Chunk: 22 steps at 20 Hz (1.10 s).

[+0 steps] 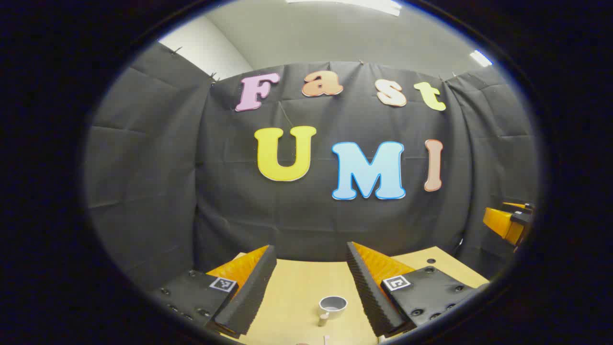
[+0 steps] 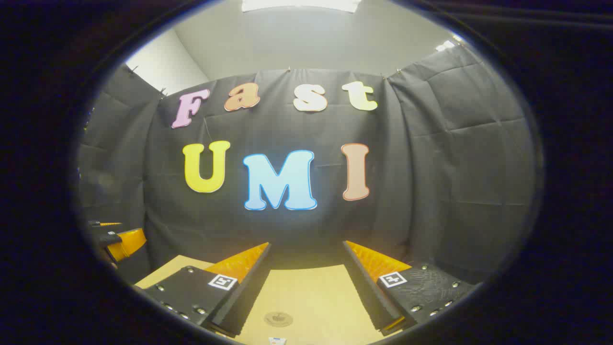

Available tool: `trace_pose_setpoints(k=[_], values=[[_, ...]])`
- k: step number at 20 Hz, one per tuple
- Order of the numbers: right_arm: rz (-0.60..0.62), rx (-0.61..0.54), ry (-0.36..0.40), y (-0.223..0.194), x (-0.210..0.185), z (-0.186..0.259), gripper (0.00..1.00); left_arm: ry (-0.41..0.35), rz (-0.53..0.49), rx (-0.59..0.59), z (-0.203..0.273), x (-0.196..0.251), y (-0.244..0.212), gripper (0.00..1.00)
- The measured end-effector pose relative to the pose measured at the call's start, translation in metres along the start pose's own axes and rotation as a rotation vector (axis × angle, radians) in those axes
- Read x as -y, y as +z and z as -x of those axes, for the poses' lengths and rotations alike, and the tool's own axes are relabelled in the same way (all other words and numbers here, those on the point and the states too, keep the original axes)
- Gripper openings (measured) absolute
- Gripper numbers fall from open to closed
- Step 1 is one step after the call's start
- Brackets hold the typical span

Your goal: Put the toothbrush and toothpaste on the desktop into the cup, then pick up the cup and place it on the coaster on the desktop.

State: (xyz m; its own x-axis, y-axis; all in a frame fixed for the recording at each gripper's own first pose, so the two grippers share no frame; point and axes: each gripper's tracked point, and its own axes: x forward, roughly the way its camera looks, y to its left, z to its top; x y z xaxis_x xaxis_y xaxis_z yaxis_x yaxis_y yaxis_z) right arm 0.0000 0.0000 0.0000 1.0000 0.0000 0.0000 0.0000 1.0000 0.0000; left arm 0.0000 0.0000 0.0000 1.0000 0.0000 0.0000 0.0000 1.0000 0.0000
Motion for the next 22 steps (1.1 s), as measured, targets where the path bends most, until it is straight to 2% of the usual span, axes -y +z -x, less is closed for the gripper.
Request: trace_pose_setpoints(k=[3,4,5,6,10,11,14,15,16,17,18,22], values=[[-0.011,-0.068,0.039,-0.017,-0.009,-0.011,0.93,-0.040,-0.030,-0.035,-0.007,0.019,-0.009,0.95],[-0.009,-0.085,0.050,-0.020,-0.012,-0.014,0.92,-0.051,-0.040,-0.044,-0.011,0.024,-0.011,0.99],[-0.006,-0.092,0.058,-0.021,-0.014,-0.016,0.92,-0.061,-0.042,-0.046,-0.014,0.028,-0.011,0.90],[0.000,-0.093,0.067,-0.021,-0.017,-0.019,0.91,-0.064,-0.039,-0.047,-0.016,0.031,-0.012,0.95],[0.016,-0.084,0.085,-0.018,-0.023,-0.028,0.92,-0.063,-0.013,-0.045,-0.024,0.038,-0.009,0.95],[0.017,-0.084,0.086,-0.018,-0.024,-0.030,0.91,-0.063,-0.010,-0.051,-0.026,0.039,-0.012,0.90],[0.009,-0.093,0.099,-0.020,-0.027,-0.036,0.91,-0.058,-0.008,-0.061,-0.028,0.040,-0.015,0.95],[0.006,-0.105,0.106,-0.023,-0.029,-0.037,0.91,-0.058,-0.007,-0.072,-0.030,0.040,-0.019,0.95],[0.004,-0.122,0.113,-0.028,-0.031,-0.039,0.91,-0.059,-0.004,-0.090,-0.032,0.040,-0.024,0.90],[0.006,-0.144,0.119,-0.035,-0.032,-0.039,0.92,-0.058,-0.001,-0.113,-0.033,0.041,-0.032,0.90],[0.010,-0.168,0.125,-0.041,-0.034,-0.040,0.92,-0.058,0.004,-0.142,-0.036,0.041,-0.041,0.95],[0.006,-0.278,0.149,-0.073,-0.042,-0.041,0.93,-0.051,0.022,-0.234,-0.038,0.042,-0.077,0.95]])
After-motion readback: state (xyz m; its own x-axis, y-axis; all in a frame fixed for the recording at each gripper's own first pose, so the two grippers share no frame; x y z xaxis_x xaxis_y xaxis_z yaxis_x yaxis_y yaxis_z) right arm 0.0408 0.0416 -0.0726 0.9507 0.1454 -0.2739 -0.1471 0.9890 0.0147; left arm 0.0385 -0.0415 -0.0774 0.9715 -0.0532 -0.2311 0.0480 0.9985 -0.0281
